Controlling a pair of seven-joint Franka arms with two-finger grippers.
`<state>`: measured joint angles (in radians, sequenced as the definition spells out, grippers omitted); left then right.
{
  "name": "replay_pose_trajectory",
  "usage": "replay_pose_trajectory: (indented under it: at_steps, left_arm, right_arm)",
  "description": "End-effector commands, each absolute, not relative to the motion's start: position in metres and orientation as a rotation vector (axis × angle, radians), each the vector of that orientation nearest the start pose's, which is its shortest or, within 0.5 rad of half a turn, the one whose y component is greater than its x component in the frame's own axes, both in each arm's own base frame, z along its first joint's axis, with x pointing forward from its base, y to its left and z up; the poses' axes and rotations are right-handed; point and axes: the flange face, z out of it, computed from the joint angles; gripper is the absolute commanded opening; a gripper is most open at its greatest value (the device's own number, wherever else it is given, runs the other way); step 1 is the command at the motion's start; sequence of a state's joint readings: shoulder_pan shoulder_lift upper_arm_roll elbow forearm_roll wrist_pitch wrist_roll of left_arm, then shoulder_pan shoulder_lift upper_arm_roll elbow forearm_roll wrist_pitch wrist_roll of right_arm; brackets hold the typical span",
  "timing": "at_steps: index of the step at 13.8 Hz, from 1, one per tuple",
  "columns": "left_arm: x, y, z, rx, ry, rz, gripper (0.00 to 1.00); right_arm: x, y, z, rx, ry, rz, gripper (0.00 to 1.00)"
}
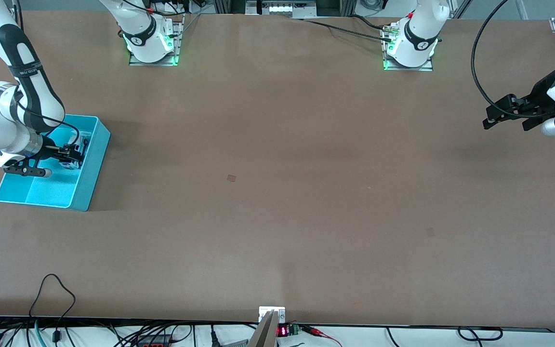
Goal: Wind and store white jeep toy
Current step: 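Open the right gripper to release the jeep inside the box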
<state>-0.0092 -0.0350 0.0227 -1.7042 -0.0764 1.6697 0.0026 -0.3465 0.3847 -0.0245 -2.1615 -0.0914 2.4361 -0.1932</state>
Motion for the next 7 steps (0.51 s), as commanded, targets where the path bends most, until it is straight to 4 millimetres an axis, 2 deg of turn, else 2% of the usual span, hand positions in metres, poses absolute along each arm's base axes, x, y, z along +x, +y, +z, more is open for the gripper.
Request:
replay_pose_trajectory:
  at_steps: [1, 4, 7]
  left_arm:
    - [0.547, 0.001, 0.591, -3.189, -0.049, 0.000, 1.00]
    - [0.543, 0.006, 0.599, -3.191, -0.065, -0.022, 1.00]
    - [0.535, 0.014, 0.616, -3.191, -0.089, -0.069, 1.00]
  right_arm:
    - [0.522, -0.203, 0.229, -3.171, 0.161, 0.139, 1.00]
    - [0.535, -0.198, 0.278, -3.167, 0.156, 0.177, 1.00]
    - [0.546, -0.197, 0.340, -3.148, 0.181, 0.183, 1.00]
